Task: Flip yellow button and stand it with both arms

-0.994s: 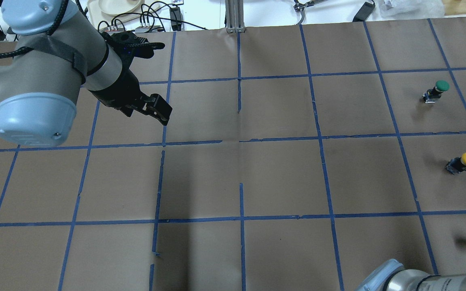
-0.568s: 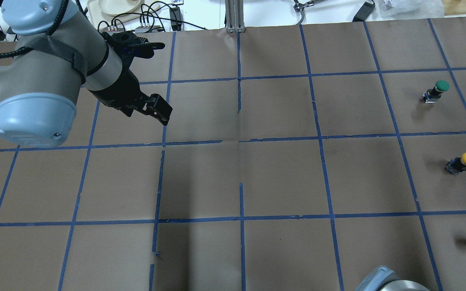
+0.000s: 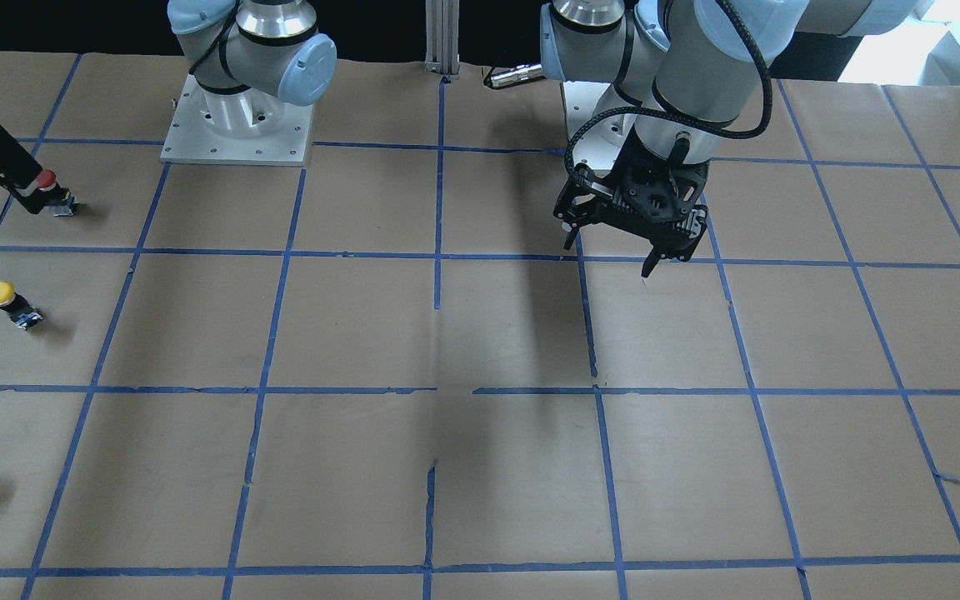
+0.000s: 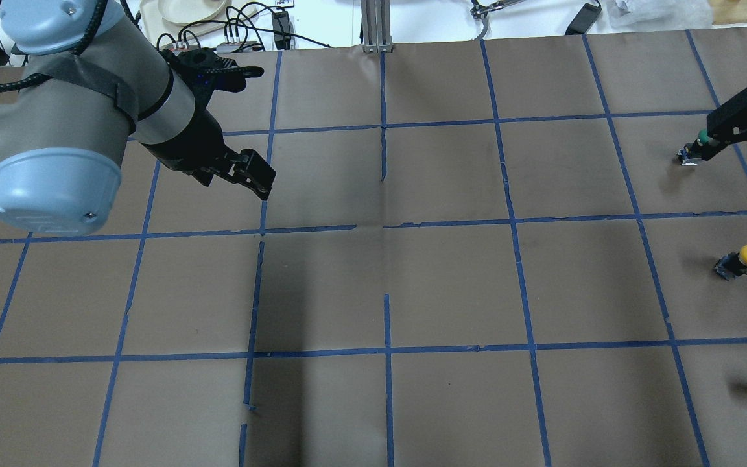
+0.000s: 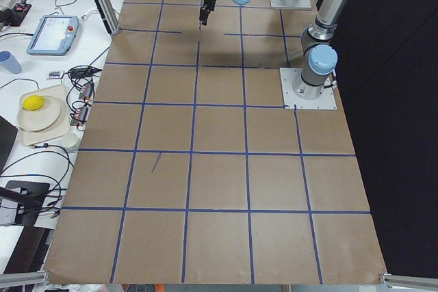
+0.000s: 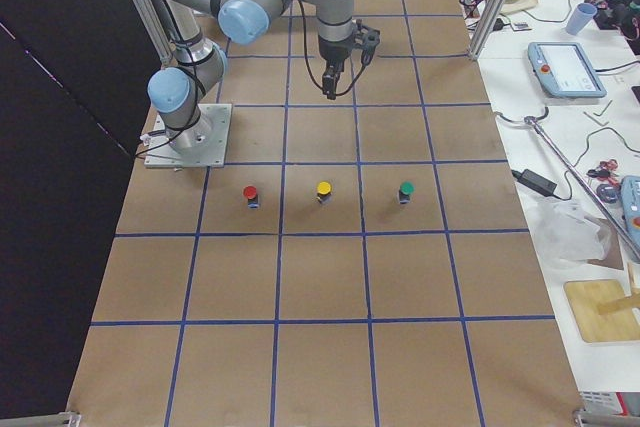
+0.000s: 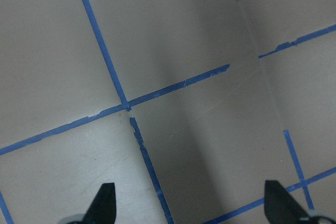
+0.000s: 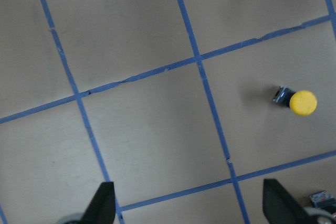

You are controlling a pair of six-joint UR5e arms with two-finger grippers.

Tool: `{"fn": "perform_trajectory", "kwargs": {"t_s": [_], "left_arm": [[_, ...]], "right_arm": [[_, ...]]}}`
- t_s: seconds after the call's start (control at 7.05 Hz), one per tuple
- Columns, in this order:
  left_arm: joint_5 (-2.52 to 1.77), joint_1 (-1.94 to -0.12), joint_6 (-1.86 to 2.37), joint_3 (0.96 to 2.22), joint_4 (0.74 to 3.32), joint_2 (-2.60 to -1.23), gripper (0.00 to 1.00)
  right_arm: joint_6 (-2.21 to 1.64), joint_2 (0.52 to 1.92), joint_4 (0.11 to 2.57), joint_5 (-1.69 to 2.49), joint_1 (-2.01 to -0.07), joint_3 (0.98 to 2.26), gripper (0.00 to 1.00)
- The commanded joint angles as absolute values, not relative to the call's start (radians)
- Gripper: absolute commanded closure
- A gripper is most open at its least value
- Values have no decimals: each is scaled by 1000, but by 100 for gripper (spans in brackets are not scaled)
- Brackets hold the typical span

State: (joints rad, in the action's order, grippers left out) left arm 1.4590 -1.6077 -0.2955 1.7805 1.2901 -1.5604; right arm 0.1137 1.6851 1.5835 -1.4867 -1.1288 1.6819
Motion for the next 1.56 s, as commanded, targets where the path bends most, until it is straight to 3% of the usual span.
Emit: {"fn": "perform_trajectory", "kwargs": {"t_s": [0.0,0.57,1.42], "left_arm": [[1459,-1608,-298,1781,1290,-1560,0],[1457,-1606,-302,1779,1289,-1560,0],[1457,-1608,-304,1779,1289,-1560,0]], "right_arm": [[-177,1678,1416,-1488,-1277,1542,0],[-334,1631,1410,-1521,-1529,1548,0],[-345,1626,1493,-1578,-1566,1623,0]]}}
